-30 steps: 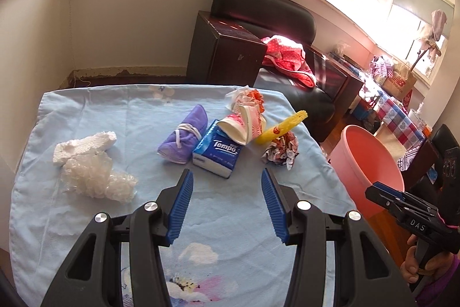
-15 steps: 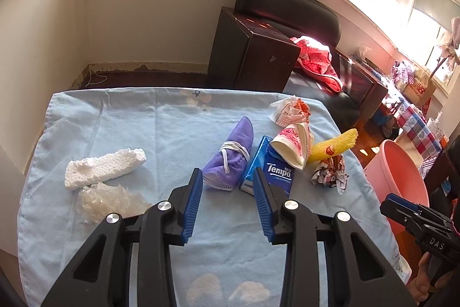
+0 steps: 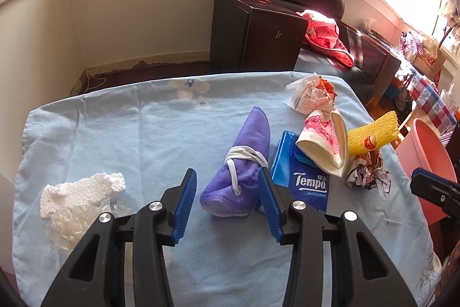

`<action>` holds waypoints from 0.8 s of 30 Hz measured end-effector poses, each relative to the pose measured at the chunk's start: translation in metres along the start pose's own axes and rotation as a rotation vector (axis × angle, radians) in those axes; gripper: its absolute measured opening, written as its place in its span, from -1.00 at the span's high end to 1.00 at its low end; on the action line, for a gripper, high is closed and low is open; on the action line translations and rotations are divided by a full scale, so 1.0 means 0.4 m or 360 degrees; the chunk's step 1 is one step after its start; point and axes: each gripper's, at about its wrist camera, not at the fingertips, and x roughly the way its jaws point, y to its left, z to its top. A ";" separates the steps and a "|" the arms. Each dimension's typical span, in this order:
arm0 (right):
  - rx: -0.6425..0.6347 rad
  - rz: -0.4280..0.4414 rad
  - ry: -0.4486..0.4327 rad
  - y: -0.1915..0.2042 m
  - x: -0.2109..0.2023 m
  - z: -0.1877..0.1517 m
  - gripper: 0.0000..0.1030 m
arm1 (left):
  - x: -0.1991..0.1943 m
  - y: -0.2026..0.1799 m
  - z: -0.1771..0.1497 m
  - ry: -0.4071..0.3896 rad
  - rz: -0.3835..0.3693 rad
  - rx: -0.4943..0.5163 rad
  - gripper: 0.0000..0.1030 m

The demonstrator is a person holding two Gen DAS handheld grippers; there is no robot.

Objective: Collect trash
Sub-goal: 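Bring both tools back to the table toward the purple cloth and yellow net, then grasp the purple cloth with the left tool while the right grasps the yellow foam net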

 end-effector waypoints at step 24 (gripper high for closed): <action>0.0322 0.0091 0.0027 -0.040 0.118 0.123 0.29 | -0.015 -0.022 -0.010 0.0002 -0.0103 0.0052 0.67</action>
